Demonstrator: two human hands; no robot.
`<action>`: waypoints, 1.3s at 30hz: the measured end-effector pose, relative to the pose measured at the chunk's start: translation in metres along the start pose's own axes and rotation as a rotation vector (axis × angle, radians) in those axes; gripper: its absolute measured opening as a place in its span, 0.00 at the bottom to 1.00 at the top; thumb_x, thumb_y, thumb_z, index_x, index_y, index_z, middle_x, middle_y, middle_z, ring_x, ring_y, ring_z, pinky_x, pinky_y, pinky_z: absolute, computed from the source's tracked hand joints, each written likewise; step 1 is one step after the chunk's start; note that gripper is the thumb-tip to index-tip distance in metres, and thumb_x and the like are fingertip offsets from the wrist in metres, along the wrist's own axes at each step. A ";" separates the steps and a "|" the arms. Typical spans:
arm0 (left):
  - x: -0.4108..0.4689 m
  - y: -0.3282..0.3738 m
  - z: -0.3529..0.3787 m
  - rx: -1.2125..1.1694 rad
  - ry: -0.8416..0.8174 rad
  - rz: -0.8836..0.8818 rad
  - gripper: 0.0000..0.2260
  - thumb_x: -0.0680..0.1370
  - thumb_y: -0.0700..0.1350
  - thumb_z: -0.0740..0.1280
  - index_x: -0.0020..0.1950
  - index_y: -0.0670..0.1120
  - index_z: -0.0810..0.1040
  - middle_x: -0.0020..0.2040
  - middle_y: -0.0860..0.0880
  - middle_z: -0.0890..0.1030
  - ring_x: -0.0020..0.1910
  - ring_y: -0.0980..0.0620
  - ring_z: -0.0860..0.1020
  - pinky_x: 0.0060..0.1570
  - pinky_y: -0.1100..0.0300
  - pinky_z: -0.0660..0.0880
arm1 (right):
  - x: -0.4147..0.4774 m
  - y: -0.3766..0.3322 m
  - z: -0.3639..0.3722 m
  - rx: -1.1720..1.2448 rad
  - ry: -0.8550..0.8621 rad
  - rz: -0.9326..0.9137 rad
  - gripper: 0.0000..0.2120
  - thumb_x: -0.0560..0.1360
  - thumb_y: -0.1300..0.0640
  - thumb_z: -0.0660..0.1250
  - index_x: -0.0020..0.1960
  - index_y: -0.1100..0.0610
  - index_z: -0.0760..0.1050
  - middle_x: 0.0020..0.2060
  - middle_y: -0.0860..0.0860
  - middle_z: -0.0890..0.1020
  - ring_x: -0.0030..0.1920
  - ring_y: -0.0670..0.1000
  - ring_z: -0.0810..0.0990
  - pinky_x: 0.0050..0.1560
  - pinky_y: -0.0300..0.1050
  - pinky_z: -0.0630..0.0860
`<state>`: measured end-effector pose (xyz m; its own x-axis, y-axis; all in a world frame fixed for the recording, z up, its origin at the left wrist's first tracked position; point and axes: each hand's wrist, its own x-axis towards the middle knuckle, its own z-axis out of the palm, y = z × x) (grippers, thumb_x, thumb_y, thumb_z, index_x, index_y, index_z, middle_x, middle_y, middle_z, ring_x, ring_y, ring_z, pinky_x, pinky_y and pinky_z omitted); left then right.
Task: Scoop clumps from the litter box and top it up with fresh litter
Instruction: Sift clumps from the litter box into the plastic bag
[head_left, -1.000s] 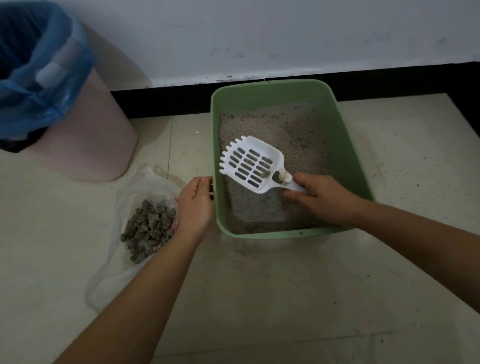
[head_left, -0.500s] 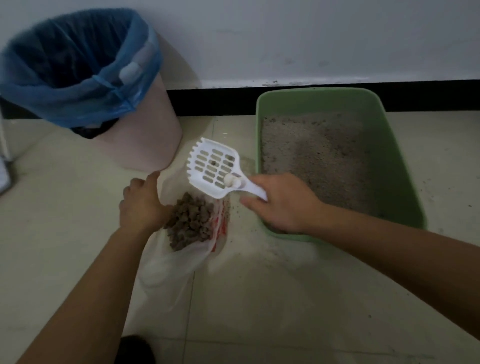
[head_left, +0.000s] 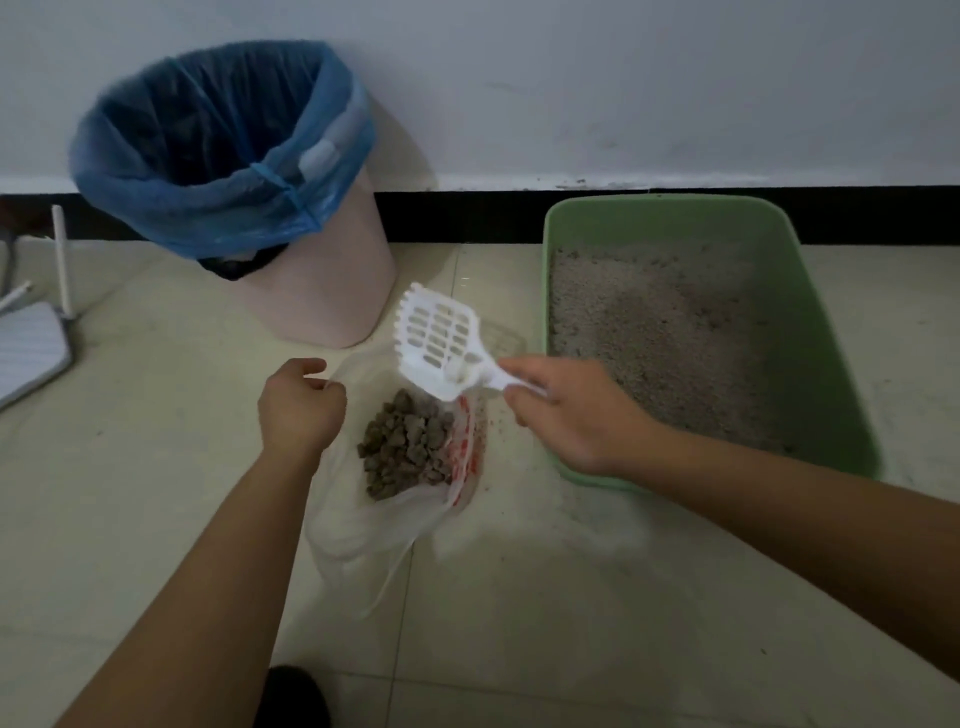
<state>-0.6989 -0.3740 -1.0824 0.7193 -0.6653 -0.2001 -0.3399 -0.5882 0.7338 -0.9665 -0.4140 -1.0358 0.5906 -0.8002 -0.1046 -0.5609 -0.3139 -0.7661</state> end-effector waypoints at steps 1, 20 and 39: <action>-0.003 0.006 0.004 0.087 0.008 0.043 0.19 0.74 0.42 0.66 0.65 0.45 0.75 0.56 0.45 0.80 0.51 0.44 0.80 0.54 0.48 0.78 | -0.001 0.002 -0.011 0.164 0.062 0.097 0.14 0.82 0.56 0.61 0.66 0.53 0.76 0.35 0.46 0.80 0.26 0.41 0.70 0.25 0.33 0.66; -0.044 0.104 0.178 -0.104 -0.354 0.220 0.18 0.82 0.47 0.54 0.45 0.36 0.75 0.44 0.34 0.78 0.41 0.43 0.76 0.42 0.52 0.71 | -0.060 0.076 -0.078 0.161 0.021 0.737 0.13 0.79 0.55 0.61 0.39 0.58 0.78 0.31 0.53 0.76 0.32 0.51 0.72 0.35 0.43 0.68; -0.049 0.101 0.193 -0.130 -0.234 0.358 0.17 0.85 0.47 0.52 0.49 0.37 0.74 0.43 0.38 0.76 0.38 0.49 0.71 0.36 0.57 0.67 | -0.042 0.060 -0.076 0.170 -0.390 0.744 0.10 0.79 0.66 0.60 0.52 0.69 0.78 0.42 0.61 0.80 0.31 0.53 0.75 0.22 0.35 0.67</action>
<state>-0.8855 -0.4894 -1.1240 0.4087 -0.9113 -0.0494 -0.4522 -0.2493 0.8564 -1.0685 -0.4379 -1.0291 0.2781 -0.5250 -0.8044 -0.8056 0.3287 -0.4930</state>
